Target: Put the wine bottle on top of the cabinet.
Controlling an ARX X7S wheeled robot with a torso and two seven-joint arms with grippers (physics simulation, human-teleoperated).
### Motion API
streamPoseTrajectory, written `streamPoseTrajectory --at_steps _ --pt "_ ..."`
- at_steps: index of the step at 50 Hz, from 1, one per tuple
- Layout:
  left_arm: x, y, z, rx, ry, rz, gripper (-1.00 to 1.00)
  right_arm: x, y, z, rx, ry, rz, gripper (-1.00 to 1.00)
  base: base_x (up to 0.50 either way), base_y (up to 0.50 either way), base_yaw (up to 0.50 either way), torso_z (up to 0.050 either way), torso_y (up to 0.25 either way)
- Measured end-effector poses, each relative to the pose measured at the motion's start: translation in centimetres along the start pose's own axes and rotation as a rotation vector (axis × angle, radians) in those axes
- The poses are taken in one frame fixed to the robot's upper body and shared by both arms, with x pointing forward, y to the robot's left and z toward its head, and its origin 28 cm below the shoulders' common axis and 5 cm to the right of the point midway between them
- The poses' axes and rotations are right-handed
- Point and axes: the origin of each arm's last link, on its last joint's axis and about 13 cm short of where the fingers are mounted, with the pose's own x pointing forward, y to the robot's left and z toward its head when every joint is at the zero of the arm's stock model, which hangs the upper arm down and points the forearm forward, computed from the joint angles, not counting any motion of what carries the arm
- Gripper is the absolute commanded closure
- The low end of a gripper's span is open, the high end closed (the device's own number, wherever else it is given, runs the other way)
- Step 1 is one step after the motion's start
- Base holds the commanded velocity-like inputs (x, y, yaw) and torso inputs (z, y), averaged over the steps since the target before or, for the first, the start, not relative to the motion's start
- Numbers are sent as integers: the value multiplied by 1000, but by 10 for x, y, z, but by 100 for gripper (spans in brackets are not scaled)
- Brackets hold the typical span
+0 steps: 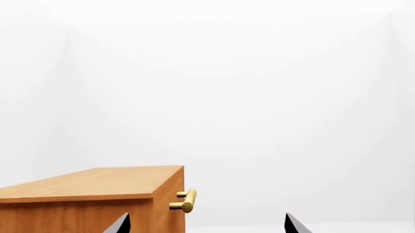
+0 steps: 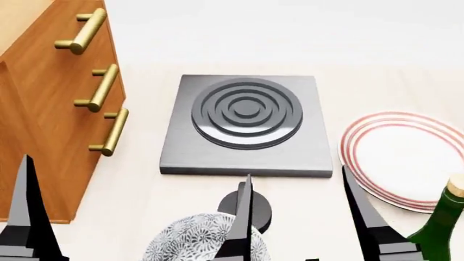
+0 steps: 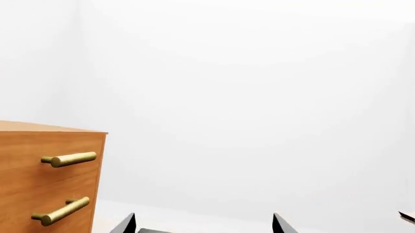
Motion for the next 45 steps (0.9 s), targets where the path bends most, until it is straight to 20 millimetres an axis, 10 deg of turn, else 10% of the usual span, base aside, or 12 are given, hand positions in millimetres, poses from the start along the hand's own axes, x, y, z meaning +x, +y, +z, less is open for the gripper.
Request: streamPoseTrajectory --at_steps 45 --pt "0 0 -1 2 12 0 -100 -12 -54 -1 -139 46 -261 -100 0 0 0 0 0"
